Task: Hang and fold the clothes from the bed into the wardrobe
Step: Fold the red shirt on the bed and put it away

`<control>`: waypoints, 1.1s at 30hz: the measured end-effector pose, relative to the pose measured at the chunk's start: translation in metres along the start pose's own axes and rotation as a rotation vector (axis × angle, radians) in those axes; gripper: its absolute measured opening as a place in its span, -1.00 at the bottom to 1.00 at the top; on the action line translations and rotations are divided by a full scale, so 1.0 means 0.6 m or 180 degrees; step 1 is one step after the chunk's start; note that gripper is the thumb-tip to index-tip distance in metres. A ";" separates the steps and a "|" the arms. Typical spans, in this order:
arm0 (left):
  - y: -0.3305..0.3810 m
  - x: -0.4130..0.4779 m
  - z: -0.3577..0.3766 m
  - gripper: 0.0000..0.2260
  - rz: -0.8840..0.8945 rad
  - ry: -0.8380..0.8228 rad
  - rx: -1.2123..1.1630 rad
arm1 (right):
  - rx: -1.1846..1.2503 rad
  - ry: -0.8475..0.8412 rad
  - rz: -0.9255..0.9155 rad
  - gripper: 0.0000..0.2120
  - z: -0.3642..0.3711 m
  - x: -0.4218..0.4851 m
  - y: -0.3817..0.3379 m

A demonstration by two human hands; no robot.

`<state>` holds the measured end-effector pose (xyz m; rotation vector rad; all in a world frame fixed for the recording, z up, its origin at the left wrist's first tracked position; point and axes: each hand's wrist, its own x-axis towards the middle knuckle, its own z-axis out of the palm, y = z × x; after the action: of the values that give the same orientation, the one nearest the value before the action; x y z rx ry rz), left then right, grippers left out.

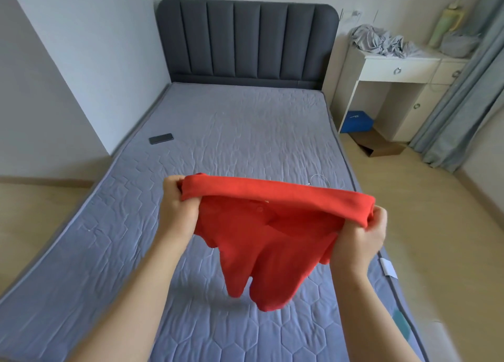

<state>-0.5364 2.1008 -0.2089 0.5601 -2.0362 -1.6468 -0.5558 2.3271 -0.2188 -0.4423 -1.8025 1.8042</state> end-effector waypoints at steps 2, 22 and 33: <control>0.009 -0.014 -0.005 -0.64 0.0034 0.0428 0.0229 | 0.0040 0.0156 -0.0263 -0.83 -0.005 0.000 -0.003; -0.094 0.133 0.126 -0.84 -0.1316 0.0262 -0.0004 | -0.1167 -0.0545 0.1126 -0.80 0.111 0.112 0.123; -0.293 0.243 0.267 -0.21 -0.1686 -0.2072 0.0467 | -0.2203 -0.2552 0.1004 -0.15 0.211 0.177 0.340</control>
<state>-0.7437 2.1084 -0.3958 0.7296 -2.6497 -2.2141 -0.7441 2.2964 -0.3989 -0.2657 -3.0919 1.6135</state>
